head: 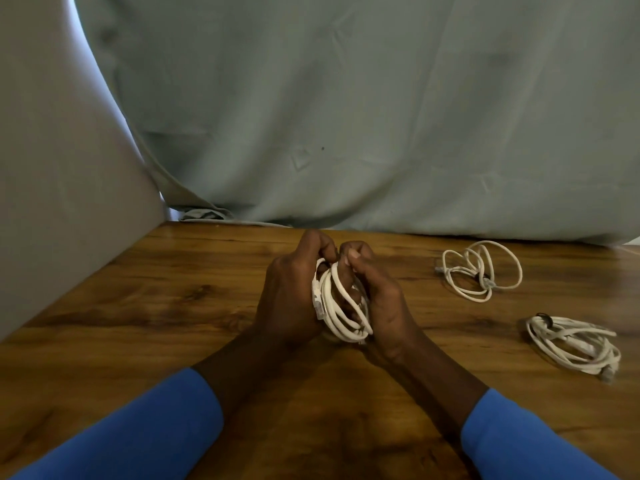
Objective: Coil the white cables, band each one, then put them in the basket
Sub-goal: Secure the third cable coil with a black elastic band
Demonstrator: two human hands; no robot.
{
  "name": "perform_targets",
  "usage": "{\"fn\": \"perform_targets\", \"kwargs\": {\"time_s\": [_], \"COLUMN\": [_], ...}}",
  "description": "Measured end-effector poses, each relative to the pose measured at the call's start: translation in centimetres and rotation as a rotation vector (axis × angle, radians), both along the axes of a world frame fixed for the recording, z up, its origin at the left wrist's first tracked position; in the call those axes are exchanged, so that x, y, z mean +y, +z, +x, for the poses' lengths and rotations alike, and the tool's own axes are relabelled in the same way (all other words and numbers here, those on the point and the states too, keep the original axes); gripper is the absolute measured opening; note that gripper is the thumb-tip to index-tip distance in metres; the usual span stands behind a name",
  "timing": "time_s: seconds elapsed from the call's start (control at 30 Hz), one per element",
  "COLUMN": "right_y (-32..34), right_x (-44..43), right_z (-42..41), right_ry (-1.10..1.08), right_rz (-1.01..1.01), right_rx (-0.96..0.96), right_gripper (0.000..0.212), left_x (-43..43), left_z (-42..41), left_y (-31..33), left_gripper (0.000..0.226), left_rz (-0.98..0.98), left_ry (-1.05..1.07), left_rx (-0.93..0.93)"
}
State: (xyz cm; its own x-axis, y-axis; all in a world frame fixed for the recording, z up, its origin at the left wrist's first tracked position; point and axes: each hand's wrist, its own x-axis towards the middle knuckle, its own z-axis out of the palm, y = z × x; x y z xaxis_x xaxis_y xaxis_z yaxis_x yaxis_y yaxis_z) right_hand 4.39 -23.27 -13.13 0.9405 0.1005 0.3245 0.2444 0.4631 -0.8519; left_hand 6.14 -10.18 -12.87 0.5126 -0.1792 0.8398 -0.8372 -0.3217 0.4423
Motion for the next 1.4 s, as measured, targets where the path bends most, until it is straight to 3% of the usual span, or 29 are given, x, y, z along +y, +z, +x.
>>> {"fn": "perform_targets", "kwargs": {"time_s": [0.33,0.67,0.7,0.83,0.87,0.93,1.03,1.17,1.4], "right_y": [0.1,-0.2,0.0,1.0,1.1,0.9,0.4,0.4,-0.2], "right_x": [-0.8,-1.2,-1.3,-2.8,-3.1,-3.6,-4.0,-4.0,-4.8], "right_z": [0.3,0.6,0.5,0.6,0.6,0.7,0.4,0.3,0.6], "right_ry": [0.011,0.152,0.156,0.103,0.045,-0.22,-0.394,-0.534,-0.636], "right_rz": [-0.154,0.061,0.084,0.124,0.081,-0.091,-0.334,-0.548,-0.678], "right_rx": [0.047,0.14,0.15,0.246,0.186,0.07,-0.089,-0.251,-0.278], "right_gripper": [0.025,0.011,0.014,0.058,0.05,0.01,0.025,0.021,0.016], "left_x": [0.2,0.2,0.4,1.0,0.9,0.4,0.1,0.1,0.0], "left_z": [0.2,-0.2,-0.1,0.3,0.2,0.0,-0.4,-0.6,-0.8], "left_y": [-0.2,0.5,0.5,0.3,0.2,0.1,0.1,0.1,-0.3], "left_gripper": [0.042,0.046,0.05,0.043,0.041,0.04,0.023,0.033,0.011], "left_rz": [0.069,0.062,0.07,0.101,0.069,-0.051,-0.166,-0.171,-0.106], "left_ry": [-0.036,-0.144,-0.158,-0.218,-0.25,-0.353,-0.425,-0.4,-0.464], "left_rx": [0.145,0.173,0.175,0.175,0.214,0.352,0.467,0.585,0.657]}}
